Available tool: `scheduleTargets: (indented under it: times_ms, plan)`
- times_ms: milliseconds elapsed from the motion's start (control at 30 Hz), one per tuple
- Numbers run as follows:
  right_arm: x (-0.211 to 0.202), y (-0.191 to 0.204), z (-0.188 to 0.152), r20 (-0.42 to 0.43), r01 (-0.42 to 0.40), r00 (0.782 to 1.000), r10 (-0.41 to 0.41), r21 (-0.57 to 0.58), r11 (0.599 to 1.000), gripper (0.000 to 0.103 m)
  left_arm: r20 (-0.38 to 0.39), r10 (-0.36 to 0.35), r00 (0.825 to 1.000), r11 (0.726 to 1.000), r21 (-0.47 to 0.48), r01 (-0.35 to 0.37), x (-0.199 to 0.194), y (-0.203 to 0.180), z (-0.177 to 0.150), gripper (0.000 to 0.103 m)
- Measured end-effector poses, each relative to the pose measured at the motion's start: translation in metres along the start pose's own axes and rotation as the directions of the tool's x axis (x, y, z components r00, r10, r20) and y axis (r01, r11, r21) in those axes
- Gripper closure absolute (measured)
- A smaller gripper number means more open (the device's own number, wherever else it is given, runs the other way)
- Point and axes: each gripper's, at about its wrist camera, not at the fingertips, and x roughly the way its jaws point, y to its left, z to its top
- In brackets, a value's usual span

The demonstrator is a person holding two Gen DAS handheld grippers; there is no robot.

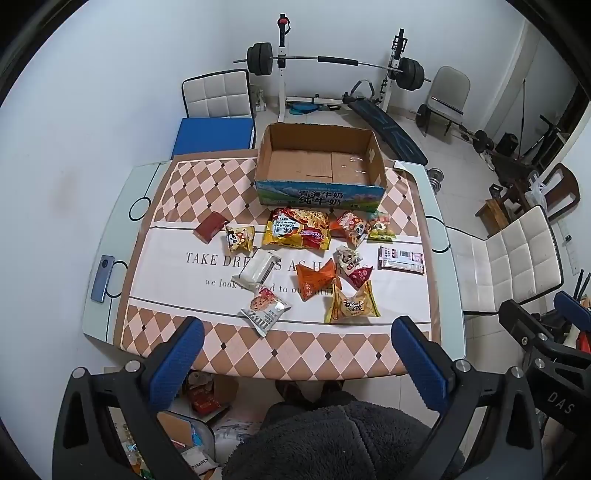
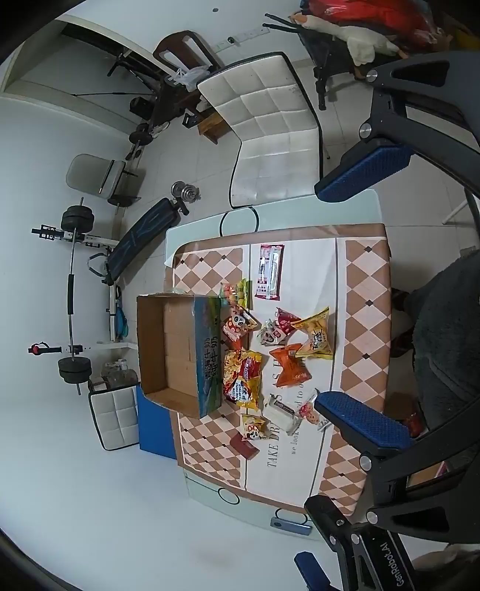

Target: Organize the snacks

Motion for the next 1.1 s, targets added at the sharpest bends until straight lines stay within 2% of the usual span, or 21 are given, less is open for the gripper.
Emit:
scheduleTargets:
  times_ms: [267,633,1100]
  plan:
    - [-0.003,0.005,0.003,-0.006,0.000,1.000,0.000,-0.002,1.000,0.000,0.003,-0.001,1.000,1.000,-0.002,0.001,0.000,0.000,0.000,0.000]
    - [-0.008,0.009,0.002,0.013,-0.012,1.000,0.012,-0.010,1.000,0.000,0.016,0.001,1.000,1.000,-0.007,-0.001,-0.017,0.011,0.019,0.000]
    - [-0.014,0.008,0.003,0.035,-0.018,0.999,0.018,-0.013,1.000,0.000,0.033,0.005,0.999,1.000,-0.008,-0.005,-0.021,0.011,0.011,0.000]
